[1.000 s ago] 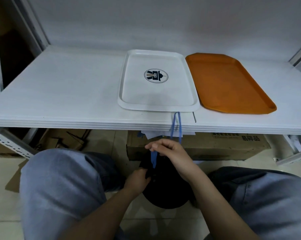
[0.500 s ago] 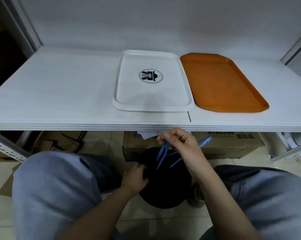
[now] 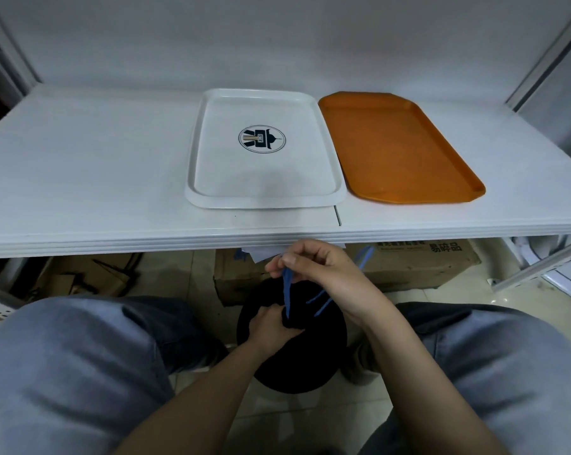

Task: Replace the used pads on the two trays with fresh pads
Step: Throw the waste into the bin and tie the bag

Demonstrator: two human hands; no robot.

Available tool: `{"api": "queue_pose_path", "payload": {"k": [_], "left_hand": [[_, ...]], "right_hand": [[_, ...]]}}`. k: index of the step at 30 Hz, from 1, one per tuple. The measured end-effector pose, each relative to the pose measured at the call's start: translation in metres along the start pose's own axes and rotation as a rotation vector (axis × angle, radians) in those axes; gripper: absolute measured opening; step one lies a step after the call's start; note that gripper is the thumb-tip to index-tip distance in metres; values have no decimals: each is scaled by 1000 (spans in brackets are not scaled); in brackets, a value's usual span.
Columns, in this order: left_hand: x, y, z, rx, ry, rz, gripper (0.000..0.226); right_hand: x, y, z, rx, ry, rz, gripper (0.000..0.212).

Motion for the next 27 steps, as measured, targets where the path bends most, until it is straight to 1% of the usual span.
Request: {"api": "queue_pose_path", "payload": {"k": [3,6,8,9,10,11,12,13,14,15,16,17,18,19,22,23,24,25,26,27], "left_hand": [[-3,0,4,-76,-93,-7,20],[-5,2,7,-95,-201,-16,26],[-7,4,6,-75,-214,-58,24],[-7,5,6,-74,-199,-70,26],[-6,7,7,-81,-161,-62,28],[-5,7,8,-68,-93,-57,25],[-4,8,10,-64,0,-55,14],[-3,9,8,-44,80,-51,9],[-3,10,7,-36,137,-46,23],[-3,11,6,-29,191,-41,32],[-5,11,3,-24,224,-49,34],[-5,10,1,-17,246,-48,33],[-6,10,-1,-11,257,-41,31],[-6,10,-2,3,259,-36,28],[-9,14,-4,45,230,-28,24],[-9,15,-4,62,217,-34,25],[-10,17,-5,71,203,-38,27],[-11,18,-5,79,198,-40,28],[-12,18,-4,82,196,-43,28],[-12,17,-4,84,200,-49,28]], "right_hand": [[-8,-1,-2,-37,-25,-88,18],[-18,1,-6,-68,-85,-191,15],[-24,2,-7,-72,-73,-233,15],[-29,2,-9,-68,-6,-278,18],[-36,2,-13,-59,102,-355,21],[-46,3,-19,-32,219,-454,25],[-56,5,-26,8,324,-548,25],[-68,6,-36,72,406,-610,24],[-77,7,-47,162,459,-623,20],[-83,10,-61,277,483,-597,15],[-87,12,-77,385,470,-561,14],[-89,16,-92,459,431,-546,17],[-89,19,-105,499,394,-567,22],[-87,23,-115,521,375,-625,32],[-84,37,-131,648,366,-911,80],[-83,39,-136,696,278,-966,89],[-83,39,-142,722,135,-984,90],[-82,37,-147,725,-48,-985,82],[-79,35,-149,714,-226,-942,64],[-76,33,-147,674,-340,-881,39]]}}
Point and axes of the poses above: each hand's wrist, its own y-axis away from the middle knuckle, its own x-axis out of the palm, z = x × y, the point moved 4 cm from there along -y, towards the middle knuckle, and after that the axes turned 3 degrees about y, right-handed, at the moved point
